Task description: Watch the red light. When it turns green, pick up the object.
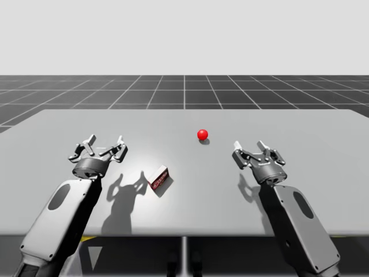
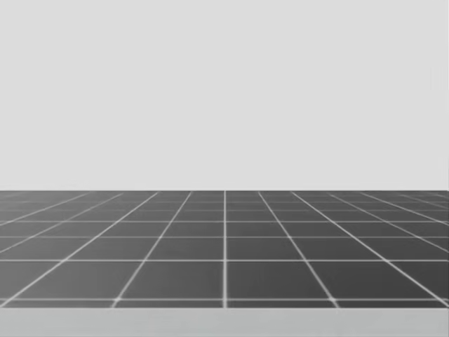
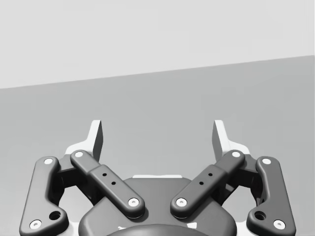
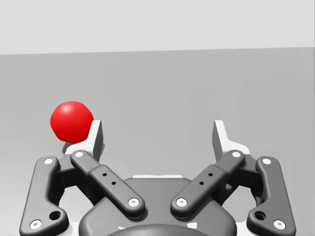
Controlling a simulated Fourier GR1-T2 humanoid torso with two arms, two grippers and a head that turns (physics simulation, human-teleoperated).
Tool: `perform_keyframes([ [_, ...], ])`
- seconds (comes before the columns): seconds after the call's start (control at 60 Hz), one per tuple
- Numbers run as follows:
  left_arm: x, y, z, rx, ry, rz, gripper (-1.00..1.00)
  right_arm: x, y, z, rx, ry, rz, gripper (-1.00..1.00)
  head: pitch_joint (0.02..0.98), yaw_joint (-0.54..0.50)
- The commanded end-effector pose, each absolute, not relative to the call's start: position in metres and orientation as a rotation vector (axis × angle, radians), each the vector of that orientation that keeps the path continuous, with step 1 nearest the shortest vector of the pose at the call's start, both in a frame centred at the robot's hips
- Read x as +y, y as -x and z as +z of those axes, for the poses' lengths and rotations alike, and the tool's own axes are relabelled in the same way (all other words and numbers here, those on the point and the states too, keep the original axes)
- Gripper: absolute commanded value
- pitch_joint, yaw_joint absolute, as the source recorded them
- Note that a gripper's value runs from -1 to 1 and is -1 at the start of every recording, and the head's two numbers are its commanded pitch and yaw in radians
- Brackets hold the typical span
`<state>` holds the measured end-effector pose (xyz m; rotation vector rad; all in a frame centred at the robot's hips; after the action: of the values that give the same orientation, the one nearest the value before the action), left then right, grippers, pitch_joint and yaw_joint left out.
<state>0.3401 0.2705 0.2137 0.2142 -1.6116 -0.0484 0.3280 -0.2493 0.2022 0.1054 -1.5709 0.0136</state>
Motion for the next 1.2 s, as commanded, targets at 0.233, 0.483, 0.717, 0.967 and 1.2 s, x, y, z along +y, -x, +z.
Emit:
perform_keyframes([
  [0.233, 0.2702, -0.3419, 0.2117, -1.611, -0.218, -0.055, -1.00, -0.2477, -0.3297, 0.2003, -1.573, -0.098, 0.024, -1.00, 0.163, 0.00],
  [0.483, 0.2700, -0.3419, 0.2118, -1.612, -0.219, -0.066, -1.00, -0.2471, -0.3308, 0.1993, -1.562, -0.093, 0.029, -1.00, 0.332, 0.00],
  [0.717, 0.2687, -0.3411, 0.2116, -1.613, -0.223, -0.083, -1.00, -0.2474, -0.3315, 0.1986, -1.561, -0.087, 0.027, -1.00, 0.487, -0.06],
  [0.967, 0.2665, -0.3390, 0.2128, -1.619, -0.219, -0.096, -1.00, -0.2478, -0.3322, 0.1978, -1.561, -0.083, 0.027, -1.00, 0.597, -0.13],
  [1.2, 0.2653, -0.3380, 0.2131, -1.619, -0.215, -0.095, -1.00, -0.2479, -0.3322, 0.1977, -1.565, -0.079, 0.030, -1.00, 0.612, -0.13],
])
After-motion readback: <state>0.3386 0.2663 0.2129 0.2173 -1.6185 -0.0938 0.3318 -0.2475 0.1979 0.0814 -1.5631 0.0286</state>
